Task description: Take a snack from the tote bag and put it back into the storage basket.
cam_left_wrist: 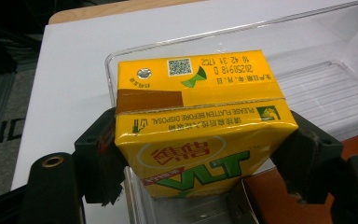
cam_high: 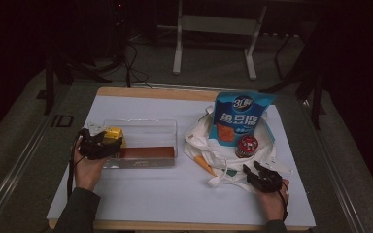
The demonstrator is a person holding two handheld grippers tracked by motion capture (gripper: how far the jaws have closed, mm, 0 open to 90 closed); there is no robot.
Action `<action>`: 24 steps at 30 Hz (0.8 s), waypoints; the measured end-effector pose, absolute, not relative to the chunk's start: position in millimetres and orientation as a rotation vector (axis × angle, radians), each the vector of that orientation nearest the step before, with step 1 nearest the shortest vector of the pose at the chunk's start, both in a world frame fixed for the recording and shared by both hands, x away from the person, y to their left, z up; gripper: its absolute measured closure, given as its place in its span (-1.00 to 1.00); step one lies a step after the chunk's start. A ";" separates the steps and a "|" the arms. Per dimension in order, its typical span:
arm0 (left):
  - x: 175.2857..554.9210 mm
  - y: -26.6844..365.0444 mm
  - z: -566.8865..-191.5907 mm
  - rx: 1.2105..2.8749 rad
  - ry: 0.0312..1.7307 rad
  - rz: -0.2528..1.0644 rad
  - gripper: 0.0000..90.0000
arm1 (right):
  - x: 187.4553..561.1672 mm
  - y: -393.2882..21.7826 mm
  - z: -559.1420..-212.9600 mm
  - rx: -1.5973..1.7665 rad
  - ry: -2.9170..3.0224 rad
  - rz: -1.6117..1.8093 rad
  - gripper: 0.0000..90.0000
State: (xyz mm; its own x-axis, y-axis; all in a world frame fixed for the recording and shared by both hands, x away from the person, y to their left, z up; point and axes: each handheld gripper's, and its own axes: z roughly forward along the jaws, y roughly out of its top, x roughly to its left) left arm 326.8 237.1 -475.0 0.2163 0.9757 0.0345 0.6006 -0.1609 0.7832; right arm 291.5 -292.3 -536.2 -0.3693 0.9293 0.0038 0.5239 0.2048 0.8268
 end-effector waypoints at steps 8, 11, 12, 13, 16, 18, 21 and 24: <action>325.7 240.6 -474.4 1.865 1.434 0.747 -0.47 | 291.6 -292.4 -536.2 1.346 1.978 1.050 0.15; 323.8 243.5 -471.2 1.834 1.411 0.736 -0.54 | 291.6 -292.4 -536.2 1.346 1.979 1.051 0.15; 323.3 245.0 -469.5 1.829 1.398 0.722 -0.54 | 291.6 -292.5 -536.2 1.347 1.979 1.051 0.15; 323.8 246.1 -468.4 1.829 1.394 0.706 -0.55 | 291.6 -292.5 -536.2 1.347 1.979 1.051 0.15; 323.2 248.0 -465.5 1.830 1.376 0.698 -0.59 | 291.6 -292.4 -536.2 1.347 1.979 1.051 0.15; 323.0 248.2 -464.0 1.833 1.372 0.696 -0.59 | 291.7 -292.5 -536.2 1.348 1.979 1.051 0.15; 322.5 247.5 -462.2 1.837 1.362 0.708 -0.61 | 291.7 -292.6 -536.2 1.348 1.979 1.052 0.15; 323.4 246.2 -459.7 1.851 1.354 0.702 -0.65 | 291.7 -292.6 -536.2 1.350 1.979 1.053 0.15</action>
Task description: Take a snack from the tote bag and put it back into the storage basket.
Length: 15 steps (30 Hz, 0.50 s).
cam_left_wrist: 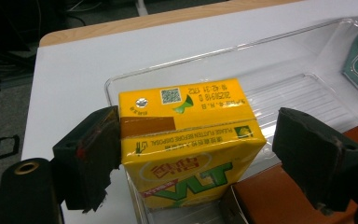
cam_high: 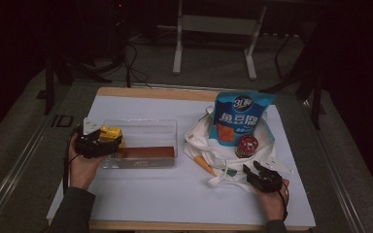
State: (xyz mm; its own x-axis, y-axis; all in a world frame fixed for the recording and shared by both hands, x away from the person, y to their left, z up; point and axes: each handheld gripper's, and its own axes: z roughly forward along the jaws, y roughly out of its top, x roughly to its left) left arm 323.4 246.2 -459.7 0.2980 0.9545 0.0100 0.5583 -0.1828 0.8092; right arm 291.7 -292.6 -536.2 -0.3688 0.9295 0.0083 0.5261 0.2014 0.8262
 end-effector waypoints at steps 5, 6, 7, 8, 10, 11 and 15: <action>322.8 247.8 -456.5 1.847 1.334 0.693 -0.67 | 291.8 -292.7 -536.2 1.350 1.979 1.054 0.15; 323.0 248.2 -455.7 1.842 1.333 0.689 -0.67 | 291.8 -292.8 -536.2 1.350 1.979 1.054 0.15; 323.0 248.6 -454.8 1.841 1.328 0.689 -0.67 | 291.9 -292.9 -536.2 1.350 1.979 1.055 0.15; 323.0 249.0 -453.8 1.838 1.324 0.687 -0.67 | 291.8 -292.8 -536.2 1.351 1.979 1.055 0.15; 322.9 249.0 -451.5 1.834 1.318 0.696 -0.67 | 291.8 -292.7 -536.2 1.351 1.978 1.055 0.15; 322.9 248.9 -450.3 1.834 1.310 0.693 -0.67 | 291.8 -292.8 -536.2 1.350 1.979 1.056 0.15; 322.4 248.4 -445.8 1.823 1.296 0.703 -0.65 | 291.7 -292.8 -536.2 1.351 1.979 1.055 0.15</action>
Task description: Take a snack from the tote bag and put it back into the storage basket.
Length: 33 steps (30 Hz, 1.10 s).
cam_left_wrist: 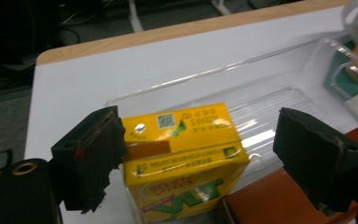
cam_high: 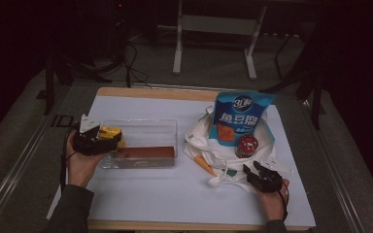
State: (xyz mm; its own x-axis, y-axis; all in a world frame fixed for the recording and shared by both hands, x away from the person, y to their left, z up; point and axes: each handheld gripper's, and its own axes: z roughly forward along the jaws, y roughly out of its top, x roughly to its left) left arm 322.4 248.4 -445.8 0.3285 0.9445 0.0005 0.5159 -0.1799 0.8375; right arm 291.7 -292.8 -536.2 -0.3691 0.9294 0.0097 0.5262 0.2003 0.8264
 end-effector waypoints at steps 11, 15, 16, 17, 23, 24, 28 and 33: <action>325.3 240.8 -432.8 1.834 1.226 0.688 -0.54 | 291.6 -292.4 -536.2 1.345 1.978 1.051 0.15; 325.1 236.1 -428.0 1.837 1.195 0.707 -0.52 | 291.3 -292.2 -536.1 1.345 1.977 1.051 0.15; 324.2 234.7 -426.7 1.838 1.186 0.713 -0.50 | 291.3 -292.3 -536.1 1.345 1.977 1.051 0.15; 323.4 233.3 -425.6 1.839 1.179 0.710 -0.49 | 291.4 -292.3 -536.1 1.344 1.976 1.051 0.15; 318.9 225.4 -419.4 1.819 1.129 0.692 -0.45 | 292.1 -293.8 -535.7 1.357 1.985 1.070 0.11; 318.9 225.4 -419.4 1.819 1.129 0.692 -0.43 | 292.1 -293.8 -535.7 1.357 1.985 1.070 0.11; 317.7 214.7 -419.2 1.875 1.071 0.692 -0.29 | 292.7 -294.3 -535.4 1.358 1.990 1.077 0.09; 320.0 204.9 -420.9 1.908 1.038 0.662 -0.22 | 295.1 -294.8 -531.7 1.365 2.023 1.061 0.07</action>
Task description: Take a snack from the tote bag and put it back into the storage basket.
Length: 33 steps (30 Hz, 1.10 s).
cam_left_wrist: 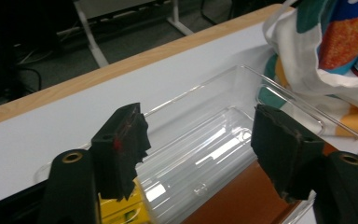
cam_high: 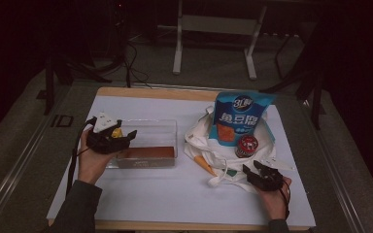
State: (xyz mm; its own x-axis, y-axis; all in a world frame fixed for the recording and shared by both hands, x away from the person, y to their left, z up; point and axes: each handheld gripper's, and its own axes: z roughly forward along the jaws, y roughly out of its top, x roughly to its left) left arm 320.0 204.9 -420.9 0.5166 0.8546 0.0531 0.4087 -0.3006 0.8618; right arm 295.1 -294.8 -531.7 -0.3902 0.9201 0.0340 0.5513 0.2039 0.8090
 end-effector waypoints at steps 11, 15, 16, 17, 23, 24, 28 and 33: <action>317.6 187.7 -409.7 1.921 0.944 0.638 -0.11 | 295.2 -296.6 -513.9 1.347 2.063 1.004 0.22; 316.3 182.0 -412.7 1.934 0.917 0.619 -0.07 | 295.8 -303.0 -504.0 1.363 2.076 1.043 0.29; 316.3 181.2 -413.2 1.940 0.913 0.616 -0.05 | 296.5 -304.6 -501.3 1.361 2.080 1.050 0.30; 316.2 180.0 -414.4 1.943 0.906 0.608 -0.04 | 296.7 -305.3 -499.5 1.361 2.084 1.053 0.32; 315.4 176.0 -419.4 1.944 0.894 0.580 0.00 | 299.3 -303.6 -482.0 1.315 2.114 1.116 0.40; 315.0 175.0 -420.8 1.944 0.890 0.569 0.00 | 300.5 -302.4 -478.9 1.302 2.117 1.113 0.41; 312.0 171.2 -425.7 1.953 0.869 0.553 0.02 | 306.5 -299.4 -466.5 1.278 2.116 1.115 0.42; 306.9 167.8 -432.4 1.946 0.834 0.509 0.04 | 315.8 -300.8 -454.8 1.256 2.118 1.064 0.44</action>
State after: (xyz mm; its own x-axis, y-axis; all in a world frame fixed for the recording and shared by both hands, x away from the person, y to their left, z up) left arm 306.9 167.8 -432.4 0.6840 0.7294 0.0137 0.3452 -0.3403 0.8747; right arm 315.8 -300.8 -454.8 -0.4807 0.8769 0.0020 0.5250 0.2859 0.8017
